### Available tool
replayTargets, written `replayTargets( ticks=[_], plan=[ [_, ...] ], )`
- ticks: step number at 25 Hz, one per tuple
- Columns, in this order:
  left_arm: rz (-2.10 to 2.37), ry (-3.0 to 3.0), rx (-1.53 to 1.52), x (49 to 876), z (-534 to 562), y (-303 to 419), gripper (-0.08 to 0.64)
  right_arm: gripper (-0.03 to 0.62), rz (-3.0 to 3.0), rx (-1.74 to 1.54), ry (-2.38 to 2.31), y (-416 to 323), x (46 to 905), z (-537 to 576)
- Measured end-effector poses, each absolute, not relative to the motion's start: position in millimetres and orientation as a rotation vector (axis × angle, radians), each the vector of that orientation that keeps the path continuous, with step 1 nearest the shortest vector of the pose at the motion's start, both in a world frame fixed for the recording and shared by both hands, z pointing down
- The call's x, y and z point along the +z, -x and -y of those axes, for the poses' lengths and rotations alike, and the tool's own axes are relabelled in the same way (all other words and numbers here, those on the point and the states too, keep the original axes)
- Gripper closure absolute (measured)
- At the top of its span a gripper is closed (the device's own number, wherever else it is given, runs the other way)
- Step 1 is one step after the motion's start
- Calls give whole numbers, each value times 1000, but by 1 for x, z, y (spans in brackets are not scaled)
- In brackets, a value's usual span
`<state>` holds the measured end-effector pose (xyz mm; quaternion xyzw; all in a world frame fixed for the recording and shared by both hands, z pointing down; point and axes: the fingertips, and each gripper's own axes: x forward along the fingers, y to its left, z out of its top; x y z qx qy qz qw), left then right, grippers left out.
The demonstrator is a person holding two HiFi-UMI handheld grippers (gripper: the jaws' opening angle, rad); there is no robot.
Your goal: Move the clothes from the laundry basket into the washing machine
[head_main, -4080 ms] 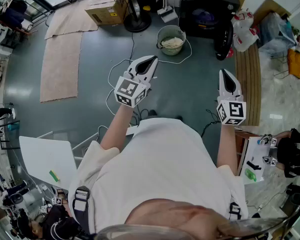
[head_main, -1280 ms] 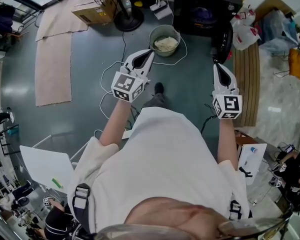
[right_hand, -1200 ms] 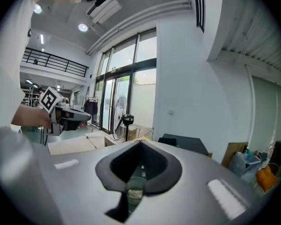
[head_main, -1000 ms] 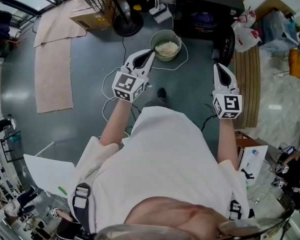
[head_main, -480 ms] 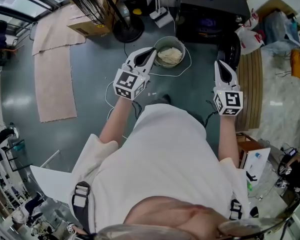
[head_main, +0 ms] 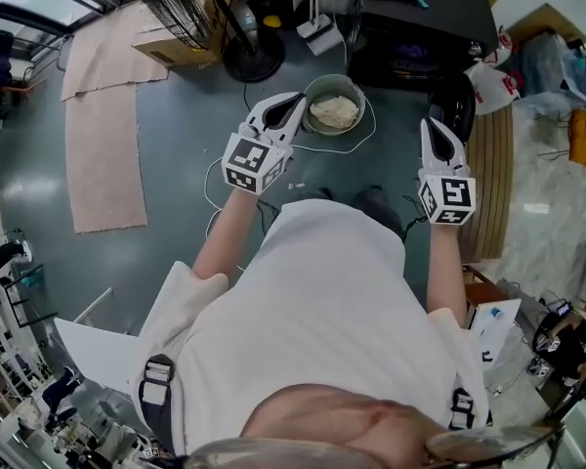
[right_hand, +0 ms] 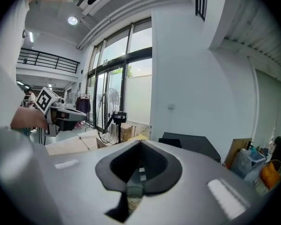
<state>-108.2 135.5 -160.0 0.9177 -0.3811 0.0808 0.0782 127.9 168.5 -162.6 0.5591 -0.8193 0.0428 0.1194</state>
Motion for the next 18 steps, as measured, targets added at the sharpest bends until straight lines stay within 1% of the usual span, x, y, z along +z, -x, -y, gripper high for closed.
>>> replayTargets(
  ticks=[9,18],
  plan=[
    [1273,-2659,261,-149,-104,103,554,581,2483,111,-1465,-131,-156,-109],
    [1536,-2484,218,-147,-70,90,554,581,2584,5,-1101,-132,-148,-25]
  ],
)
